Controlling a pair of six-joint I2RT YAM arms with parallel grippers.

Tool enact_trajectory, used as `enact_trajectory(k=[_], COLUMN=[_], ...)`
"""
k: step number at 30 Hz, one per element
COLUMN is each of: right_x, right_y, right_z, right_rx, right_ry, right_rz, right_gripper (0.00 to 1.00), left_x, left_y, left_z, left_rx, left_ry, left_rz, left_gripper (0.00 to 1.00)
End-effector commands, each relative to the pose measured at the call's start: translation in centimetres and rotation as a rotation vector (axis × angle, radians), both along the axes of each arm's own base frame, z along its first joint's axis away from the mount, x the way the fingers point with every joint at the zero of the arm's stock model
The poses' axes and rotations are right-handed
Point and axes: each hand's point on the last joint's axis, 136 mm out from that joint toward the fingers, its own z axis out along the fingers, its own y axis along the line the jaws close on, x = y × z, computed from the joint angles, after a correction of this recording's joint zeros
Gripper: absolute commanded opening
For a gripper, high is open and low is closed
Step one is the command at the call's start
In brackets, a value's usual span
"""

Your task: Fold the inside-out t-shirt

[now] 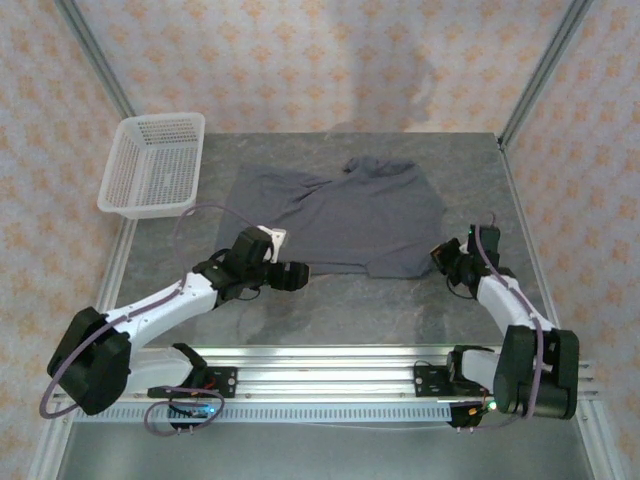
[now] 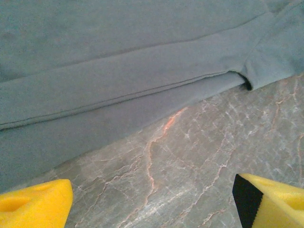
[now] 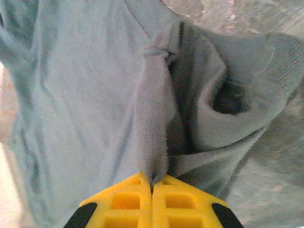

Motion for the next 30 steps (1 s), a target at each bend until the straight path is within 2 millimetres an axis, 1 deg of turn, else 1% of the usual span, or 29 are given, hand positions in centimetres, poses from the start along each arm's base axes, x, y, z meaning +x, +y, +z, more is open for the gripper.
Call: enact_trajectory(k=[1, 5, 8, 11, 13, 15, 16, 17, 19, 20, 21, 23, 24, 26, 30], right_x=[3.0, 6.8, 10.0, 11.9, 12.9, 13.4, 13.4, 13.4, 12.7, 12.0, 11.1, 8.6, 7.3, 4.8, 0.6], right_y=[0.1, -0.4, 0.0, -0.5, -1.0, -1.1, -1.1, -1.2, -1.6, -1.9, -2.3, -3.1, -3.1, -2.2, 1.9], right_z=[1.1, -0.9, -2.0, -2.9, -3.1, -3.0, -2.6, -2.0, -0.7, 0.1, 0.7, 1.5, 1.8, 1.6, 0.8], right_rx=[0.099, 0.116, 0.143, 0.113, 0.087, 0.077, 0.077, 0.072, 0.046, 0.024, -0.005, -0.076, -0.094, -0.104, -0.067], right_ry=[0.051, 0.153, 0.185, 0.223, 0.245, 0.257, 0.255, 0.239, 0.212, 0.198, 0.190, 0.178, 0.159, 0.127, 0.096], right_rz=[-0.117, -0.168, -0.143, -0.138, -0.133, -0.117, -0.108, -0.099, -0.092, -0.085, -0.085, -0.093, -0.086, -0.055, 0.061], right_gripper=[0.00, 0.00, 0.00, 0.00, 0.00, 0.10, 0.16, 0.18, 0.21, 0.21, 0.21, 0.22, 0.22, 0.23, 0.27], left_x=[1.2, 1.2, 1.1, 1.1, 1.0, 1.0, 1.0, 1.0, 1.0, 1.0, 0.9, 0.9, 0.9, 0.9, 1.0], left_y=[-0.2, 0.2, 0.7, 1.2, 1.2, 1.2, 1.3, 1.5, 1.7, 1.8, 1.8, 2.0, 2.0, 2.0, 1.7], left_z=[1.1, 1.1, 1.3, 1.1, 1.1, 1.1, 1.1, 1.1, 1.1, 1.1, 1.0, 1.0, 0.9, 0.8, 0.7], left_rx=[0.010, 0.030, 0.036, 0.055, 0.057, 0.054, 0.055, 0.058, 0.062, 0.065, 0.069, 0.075, 0.077, 0.077, 0.068], left_ry=[-0.032, -0.031, -0.043, -0.048, -0.045, -0.044, -0.045, -0.045, -0.050, -0.052, -0.051, -0.050, -0.049, -0.048, -0.045], left_rz=[0.032, 0.044, 0.060, 0.079, 0.077, 0.081, 0.086, 0.092, 0.100, 0.103, 0.105, 0.108, 0.109, 0.108, 0.100], left_gripper=[0.89, 0.88, 0.89, 0.89, 0.88, 0.89, 0.89, 0.88, 0.89, 0.89, 0.88, 0.88, 0.88, 0.88, 0.89])
